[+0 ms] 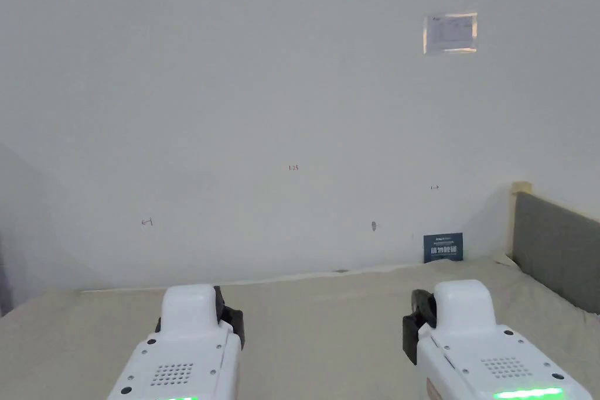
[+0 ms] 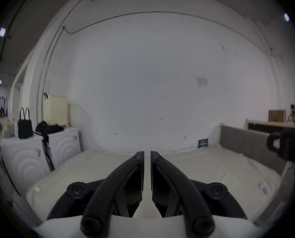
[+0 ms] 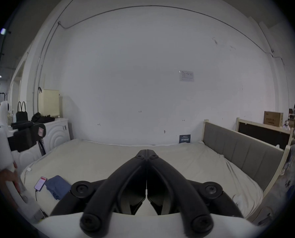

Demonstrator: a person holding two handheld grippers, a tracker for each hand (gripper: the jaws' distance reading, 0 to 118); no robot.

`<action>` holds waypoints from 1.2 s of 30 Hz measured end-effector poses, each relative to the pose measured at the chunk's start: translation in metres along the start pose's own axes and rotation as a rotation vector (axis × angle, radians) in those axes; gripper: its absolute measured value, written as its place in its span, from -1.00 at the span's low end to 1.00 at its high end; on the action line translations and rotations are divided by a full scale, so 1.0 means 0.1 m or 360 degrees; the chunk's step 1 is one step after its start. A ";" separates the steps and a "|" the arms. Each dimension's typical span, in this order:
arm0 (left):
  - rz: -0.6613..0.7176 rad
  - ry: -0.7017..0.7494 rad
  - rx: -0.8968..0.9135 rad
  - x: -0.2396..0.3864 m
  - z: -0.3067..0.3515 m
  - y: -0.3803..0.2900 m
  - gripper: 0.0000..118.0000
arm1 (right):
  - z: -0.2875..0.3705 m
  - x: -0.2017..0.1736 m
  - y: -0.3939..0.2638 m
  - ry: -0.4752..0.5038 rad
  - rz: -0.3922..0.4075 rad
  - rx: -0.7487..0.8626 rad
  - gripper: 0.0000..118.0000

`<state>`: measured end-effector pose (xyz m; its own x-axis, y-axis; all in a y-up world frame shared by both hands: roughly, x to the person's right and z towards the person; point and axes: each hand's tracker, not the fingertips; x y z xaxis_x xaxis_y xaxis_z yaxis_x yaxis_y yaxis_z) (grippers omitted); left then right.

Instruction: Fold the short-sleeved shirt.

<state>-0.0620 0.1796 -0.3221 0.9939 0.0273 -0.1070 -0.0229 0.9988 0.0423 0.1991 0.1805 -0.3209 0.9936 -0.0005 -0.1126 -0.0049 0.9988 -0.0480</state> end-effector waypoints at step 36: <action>-0.0063 0.0170 -0.0200 0.25 -0.03 0.06 1.00 | -0.13 -0.05 0.00 -0.0001 0.0030 -0.0041 1.00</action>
<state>-0.0373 0.1860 -0.3278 0.9773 -0.0150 -0.2115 -0.0037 0.9961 -0.0876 0.1923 0.1798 -0.3332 0.9934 0.0186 -0.1131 -0.0268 0.9971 -0.0714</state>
